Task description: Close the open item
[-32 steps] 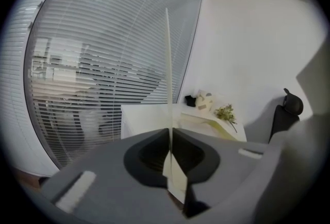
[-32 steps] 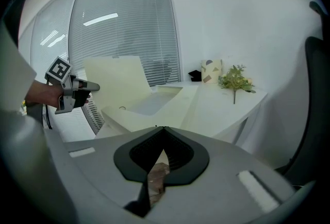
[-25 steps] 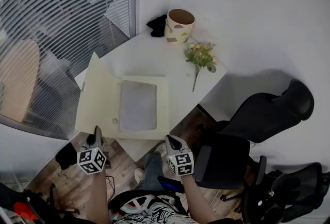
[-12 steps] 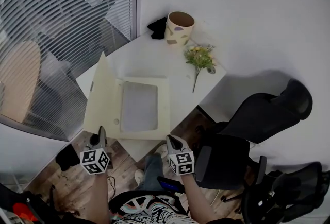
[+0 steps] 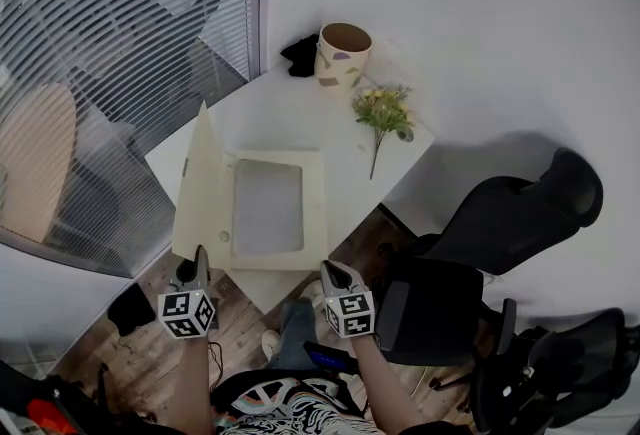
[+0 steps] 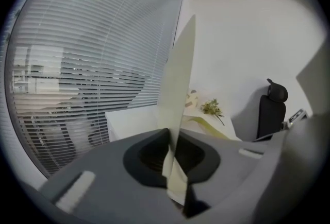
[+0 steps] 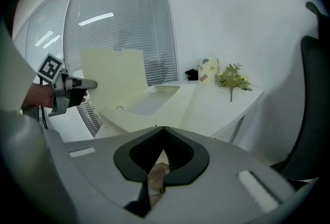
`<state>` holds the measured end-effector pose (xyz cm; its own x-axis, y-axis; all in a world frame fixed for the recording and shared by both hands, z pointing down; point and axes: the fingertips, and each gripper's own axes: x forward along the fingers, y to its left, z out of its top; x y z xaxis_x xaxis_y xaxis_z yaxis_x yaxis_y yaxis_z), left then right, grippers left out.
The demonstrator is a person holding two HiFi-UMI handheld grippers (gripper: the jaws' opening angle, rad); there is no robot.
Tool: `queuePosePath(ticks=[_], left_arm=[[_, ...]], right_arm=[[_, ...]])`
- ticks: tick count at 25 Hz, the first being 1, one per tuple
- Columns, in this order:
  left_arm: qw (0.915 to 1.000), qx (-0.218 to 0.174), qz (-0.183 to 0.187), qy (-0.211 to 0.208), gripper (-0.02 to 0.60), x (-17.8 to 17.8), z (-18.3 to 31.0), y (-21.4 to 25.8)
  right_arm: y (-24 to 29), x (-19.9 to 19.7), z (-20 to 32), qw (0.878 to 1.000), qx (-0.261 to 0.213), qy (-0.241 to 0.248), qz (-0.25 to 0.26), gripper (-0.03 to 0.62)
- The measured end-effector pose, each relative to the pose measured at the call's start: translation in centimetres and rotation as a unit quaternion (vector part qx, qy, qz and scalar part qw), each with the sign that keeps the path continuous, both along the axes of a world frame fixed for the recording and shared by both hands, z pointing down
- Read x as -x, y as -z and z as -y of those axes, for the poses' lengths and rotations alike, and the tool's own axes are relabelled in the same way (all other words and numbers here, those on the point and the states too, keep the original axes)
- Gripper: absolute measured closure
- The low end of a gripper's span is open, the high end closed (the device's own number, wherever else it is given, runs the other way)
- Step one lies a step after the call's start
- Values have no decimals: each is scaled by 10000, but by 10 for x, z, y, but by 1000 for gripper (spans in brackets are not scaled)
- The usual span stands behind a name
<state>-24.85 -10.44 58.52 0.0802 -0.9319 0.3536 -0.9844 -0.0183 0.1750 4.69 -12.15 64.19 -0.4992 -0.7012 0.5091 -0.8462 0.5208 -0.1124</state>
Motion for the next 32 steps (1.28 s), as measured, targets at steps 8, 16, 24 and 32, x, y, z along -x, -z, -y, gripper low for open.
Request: queuePosePath(ticks=[8, 16, 24, 32], left_arm=[[9997, -22, 138, -182, 510, -10, 4, 3], [9989, -54, 250, -403, 506, -27, 5, 6], [9970, -54, 411, -650, 500, -46, 7, 10], [9941, -45, 578, -916, 491, -67, 10, 10]], right_arm=[[0, 1, 1, 10000, 35, -8, 58, 594], [0, 0, -1, 10000, 12, 21, 26, 594], [1, 1, 0, 10000, -1, 34, -2, 594], [1, 1, 0, 10000, 2, 53, 6, 594]])
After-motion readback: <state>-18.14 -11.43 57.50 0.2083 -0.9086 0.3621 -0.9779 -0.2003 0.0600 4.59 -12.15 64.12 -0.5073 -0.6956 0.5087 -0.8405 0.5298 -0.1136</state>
